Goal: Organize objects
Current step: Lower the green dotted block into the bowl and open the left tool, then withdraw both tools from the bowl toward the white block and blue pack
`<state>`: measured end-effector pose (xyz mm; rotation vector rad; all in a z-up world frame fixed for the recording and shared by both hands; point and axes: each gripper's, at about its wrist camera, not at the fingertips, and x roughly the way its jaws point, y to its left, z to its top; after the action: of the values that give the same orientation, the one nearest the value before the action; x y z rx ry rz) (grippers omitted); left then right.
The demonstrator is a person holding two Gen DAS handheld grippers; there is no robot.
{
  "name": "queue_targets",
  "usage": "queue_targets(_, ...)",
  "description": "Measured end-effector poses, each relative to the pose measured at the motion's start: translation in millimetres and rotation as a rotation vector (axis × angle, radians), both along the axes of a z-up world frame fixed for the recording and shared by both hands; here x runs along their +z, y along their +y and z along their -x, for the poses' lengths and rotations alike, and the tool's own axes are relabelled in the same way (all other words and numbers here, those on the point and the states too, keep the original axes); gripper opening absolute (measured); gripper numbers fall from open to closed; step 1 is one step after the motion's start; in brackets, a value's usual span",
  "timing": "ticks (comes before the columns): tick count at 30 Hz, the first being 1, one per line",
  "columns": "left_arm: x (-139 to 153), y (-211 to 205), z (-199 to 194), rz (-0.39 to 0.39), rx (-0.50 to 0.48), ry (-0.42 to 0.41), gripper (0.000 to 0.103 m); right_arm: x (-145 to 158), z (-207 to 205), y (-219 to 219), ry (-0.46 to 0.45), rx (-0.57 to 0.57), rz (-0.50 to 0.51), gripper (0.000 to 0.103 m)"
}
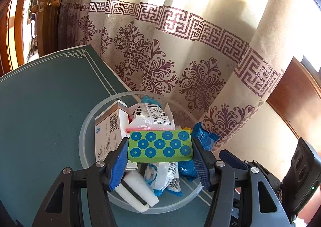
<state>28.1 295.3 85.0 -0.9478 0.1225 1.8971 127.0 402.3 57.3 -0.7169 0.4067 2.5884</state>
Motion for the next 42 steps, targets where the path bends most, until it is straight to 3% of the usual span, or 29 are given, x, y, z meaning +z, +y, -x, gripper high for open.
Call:
queue_targets(2, -0.6, 1.0, 1.7, -0.013, -0.013, -0.033, 0.065, 0.0, 0.6, -1.2, 0.000, 0.001, 0.001, 0.056)
queue_targets(5, -1.8, -1.4, 7.2, -0.028, 0.010, -0.056, 0.076, -1.0, 0.8, -3.1, -0.002, 0.005, 0.002, 0.056)
queue_targets(8, -2.8, -6.8, 12.7, -0.029, 0.041, -0.059, 0.077, -2.8, 2.6, -3.4, -0.008, 0.009, 0.004, 0.056)
queue_targets(15, 0.6, -23.4, 17.4, -0.008, 0.119, 0.027, 0.078, -4.0, 3.4, -3.9, -0.011, 0.010, 0.003, 0.056)
queue_targets(26, -0.7, -52.8, 20.9, 0.044, 0.251, 0.152, 0.094, -4.4, 4.2, -11.2, -0.015, 0.026, -0.002, 0.056)
queue_targets(31, -5.7, -66.1, 19.9, 0.083, 0.289, 0.197, 0.096, -1.5, 4.8, -18.6, -0.011, 0.037, -0.008, 0.057)
queue_targets(42, -12.1, -107.9, 30.7, 0.116, 0.398, 0.207, 0.101, 4.1, 4.6, -40.5, -0.002, 0.072, -0.028, 0.061)
